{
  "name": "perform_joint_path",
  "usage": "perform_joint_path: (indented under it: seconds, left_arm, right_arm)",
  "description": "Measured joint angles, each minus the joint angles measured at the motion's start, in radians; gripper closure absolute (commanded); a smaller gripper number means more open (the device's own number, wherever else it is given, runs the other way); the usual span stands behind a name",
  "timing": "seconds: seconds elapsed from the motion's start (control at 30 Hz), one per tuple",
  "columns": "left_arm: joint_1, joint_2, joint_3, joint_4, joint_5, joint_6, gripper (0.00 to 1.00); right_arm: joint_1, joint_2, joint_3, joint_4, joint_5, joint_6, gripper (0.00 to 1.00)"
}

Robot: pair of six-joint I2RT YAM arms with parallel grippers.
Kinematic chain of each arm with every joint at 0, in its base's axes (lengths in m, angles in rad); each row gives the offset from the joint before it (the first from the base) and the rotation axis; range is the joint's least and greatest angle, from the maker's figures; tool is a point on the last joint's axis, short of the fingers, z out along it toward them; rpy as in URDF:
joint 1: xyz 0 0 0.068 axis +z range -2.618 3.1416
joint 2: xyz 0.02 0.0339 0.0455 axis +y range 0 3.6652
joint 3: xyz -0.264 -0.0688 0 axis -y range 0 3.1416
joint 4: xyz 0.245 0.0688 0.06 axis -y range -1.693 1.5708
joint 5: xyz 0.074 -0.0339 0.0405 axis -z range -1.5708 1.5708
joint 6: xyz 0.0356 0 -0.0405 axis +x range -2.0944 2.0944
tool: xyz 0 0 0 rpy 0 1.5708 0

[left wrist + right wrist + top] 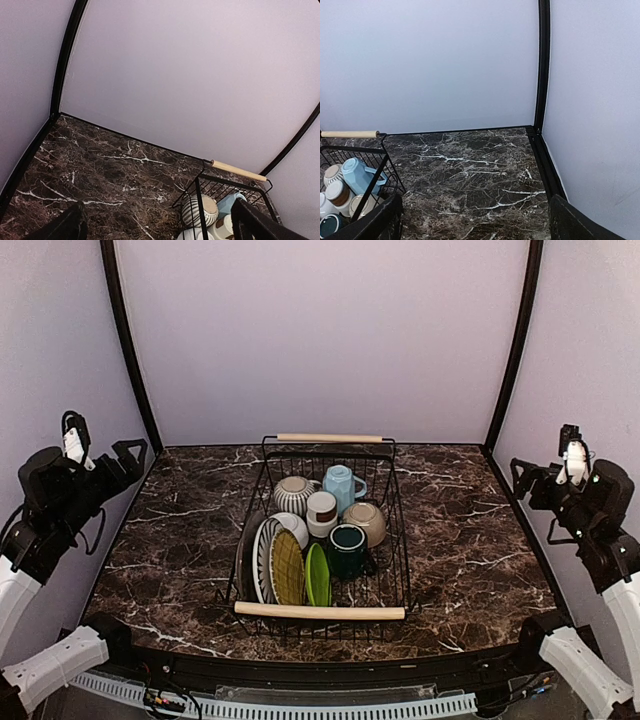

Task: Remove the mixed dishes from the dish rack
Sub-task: Grab the plate from the dish rack.

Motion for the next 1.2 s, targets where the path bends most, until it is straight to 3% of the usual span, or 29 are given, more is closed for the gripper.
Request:
perform_joint_path:
  seconds: [0.27,0.63,0.83,1.03,1.2]
  left_arm:
    - [-0.026,0.183,0.212,-0.117,0.008,0.055,0.01]
    - [-0.037,0.315,0.282,-0.234,0.078,0.097,0.01]
    - [-0.039,0.367,0.291,-0.276,0.199,0.098,0.01]
    - [-0.041,0.429,0.306,-0.296,0.383,0.078,0.10]
    - [-0.094,0.480,0.333,-0.327,0.478,0.044,0.11]
  right_arm:
    - [0.026,0.187,0.212,-0.085,0.080,0.116,0.01]
    - [0.039,0.390,0.306,-0.208,0.105,0.226,0.01]
    - [0.040,0.420,0.306,-0.247,0.068,0.266,0.01]
    - [0.043,0.456,0.306,-0.244,-0.046,0.280,0.01]
    - [0.045,0.505,0.306,-0.242,-0.138,0.283,0.01]
